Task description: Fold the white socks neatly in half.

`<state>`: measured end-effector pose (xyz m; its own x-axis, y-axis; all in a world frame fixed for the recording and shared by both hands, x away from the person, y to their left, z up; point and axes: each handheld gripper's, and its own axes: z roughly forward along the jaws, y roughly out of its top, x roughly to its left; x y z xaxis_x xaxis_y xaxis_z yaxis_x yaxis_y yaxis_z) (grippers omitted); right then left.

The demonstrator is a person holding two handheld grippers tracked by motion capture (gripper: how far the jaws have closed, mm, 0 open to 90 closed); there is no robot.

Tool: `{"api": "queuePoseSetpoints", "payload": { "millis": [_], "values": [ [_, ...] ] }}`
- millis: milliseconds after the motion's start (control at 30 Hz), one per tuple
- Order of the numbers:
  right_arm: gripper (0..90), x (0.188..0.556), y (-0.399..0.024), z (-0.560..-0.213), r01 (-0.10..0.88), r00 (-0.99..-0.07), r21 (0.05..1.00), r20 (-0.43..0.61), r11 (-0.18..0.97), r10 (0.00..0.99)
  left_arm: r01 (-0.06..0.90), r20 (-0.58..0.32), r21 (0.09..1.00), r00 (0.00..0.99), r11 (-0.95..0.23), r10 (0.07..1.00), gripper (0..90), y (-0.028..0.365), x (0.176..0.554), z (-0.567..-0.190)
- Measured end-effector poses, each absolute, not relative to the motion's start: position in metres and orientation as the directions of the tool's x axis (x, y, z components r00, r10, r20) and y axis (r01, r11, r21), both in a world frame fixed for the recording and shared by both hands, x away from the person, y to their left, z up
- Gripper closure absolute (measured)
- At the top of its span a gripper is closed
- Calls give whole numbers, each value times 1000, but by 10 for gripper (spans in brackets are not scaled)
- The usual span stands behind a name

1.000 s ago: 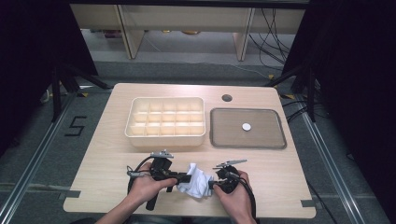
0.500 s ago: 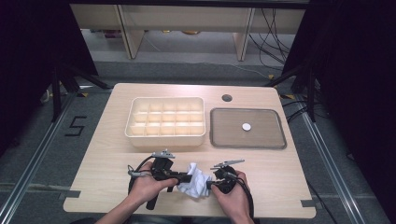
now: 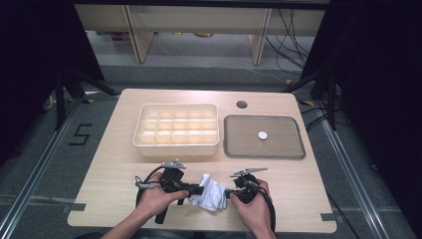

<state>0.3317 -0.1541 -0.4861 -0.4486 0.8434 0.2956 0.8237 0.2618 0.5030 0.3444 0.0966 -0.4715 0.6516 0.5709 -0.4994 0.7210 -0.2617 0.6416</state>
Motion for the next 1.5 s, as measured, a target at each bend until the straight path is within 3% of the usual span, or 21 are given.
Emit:
{"api": "queuePoseSetpoints", "payload": {
  "millis": [1067,1167,1233,1500],
  "values": [
    [900,332,-146,-495,828,-449,478,251,294,857,713,-482,639,664,-289,571,819,85,344,-471],
    [900,330,-141,-494,844,-431,467,293,265,854,715,-487,634,665,-295,565,819,84,345,-472],
    [900,331,-142,-495,818,-469,490,266,301,842,714,-482,635,665,-295,571,819,84,345,-471],
    [900,329,-137,-494,832,-454,476,284,287,844,718,-470,623,661,-312,584,818,82,346,-471]
  ]
}}
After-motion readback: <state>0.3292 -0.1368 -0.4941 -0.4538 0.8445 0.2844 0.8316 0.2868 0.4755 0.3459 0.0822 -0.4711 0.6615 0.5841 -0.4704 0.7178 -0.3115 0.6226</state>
